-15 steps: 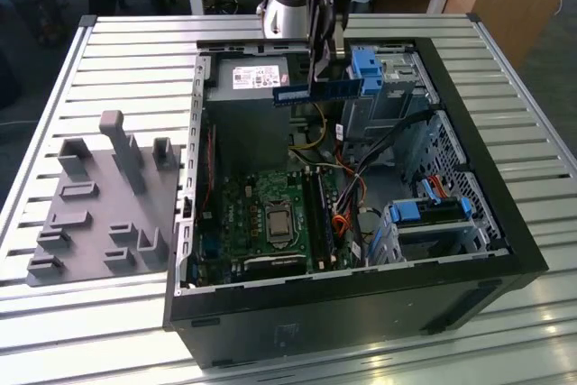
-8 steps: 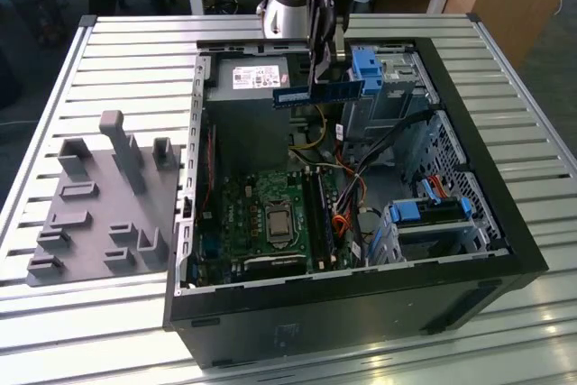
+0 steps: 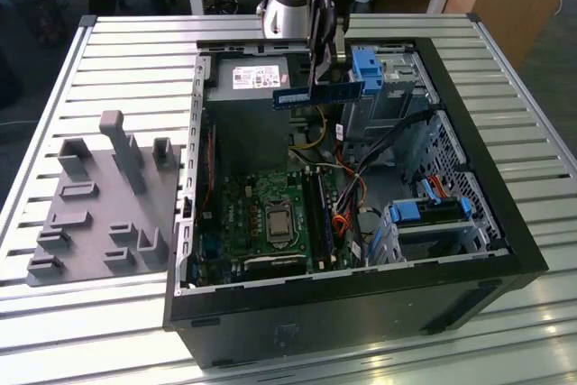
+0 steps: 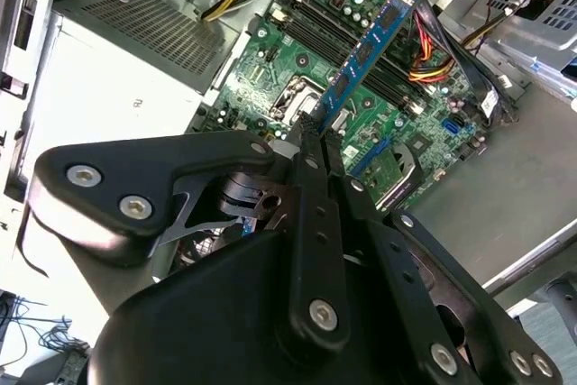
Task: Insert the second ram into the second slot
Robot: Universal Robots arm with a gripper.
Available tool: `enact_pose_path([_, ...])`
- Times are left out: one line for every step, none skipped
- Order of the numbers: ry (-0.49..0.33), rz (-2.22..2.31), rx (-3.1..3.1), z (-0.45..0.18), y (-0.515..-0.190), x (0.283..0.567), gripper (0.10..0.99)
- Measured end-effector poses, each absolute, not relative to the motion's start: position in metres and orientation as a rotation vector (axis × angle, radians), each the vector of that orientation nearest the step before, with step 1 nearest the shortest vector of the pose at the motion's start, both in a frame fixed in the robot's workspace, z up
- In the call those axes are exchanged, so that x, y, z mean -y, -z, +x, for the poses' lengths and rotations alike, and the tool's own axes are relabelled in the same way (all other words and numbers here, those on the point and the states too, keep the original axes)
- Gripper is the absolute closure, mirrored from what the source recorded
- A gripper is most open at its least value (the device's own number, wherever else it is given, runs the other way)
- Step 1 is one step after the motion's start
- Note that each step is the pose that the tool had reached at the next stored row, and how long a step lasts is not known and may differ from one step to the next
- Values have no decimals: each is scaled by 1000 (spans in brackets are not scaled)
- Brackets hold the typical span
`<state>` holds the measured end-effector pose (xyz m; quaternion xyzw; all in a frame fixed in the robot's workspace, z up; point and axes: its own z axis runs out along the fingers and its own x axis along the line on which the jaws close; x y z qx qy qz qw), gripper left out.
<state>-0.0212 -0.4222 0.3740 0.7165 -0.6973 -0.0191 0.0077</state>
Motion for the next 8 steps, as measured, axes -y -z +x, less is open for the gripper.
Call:
enact_pose_path([55, 2238, 2178, -21, -374, 427, 949])
enact_pose_path([48, 2235, 2175, -21, -374, 430, 949])
enact_pose_path([48, 2234, 2175, -21, -374, 430, 949])
enact_pose_path([48, 2234, 2175, -21, -374, 431, 949])
enact_pose_path([48, 2234, 2175, -21, -374, 431, 949])
enact_pose_path([48, 2234, 2175, -21, -374, 431, 949])
enact_pose_path([48, 2234, 2175, -21, -374, 431, 949])
enact_pose_path([48, 2234, 2175, -21, -374, 432, 949])
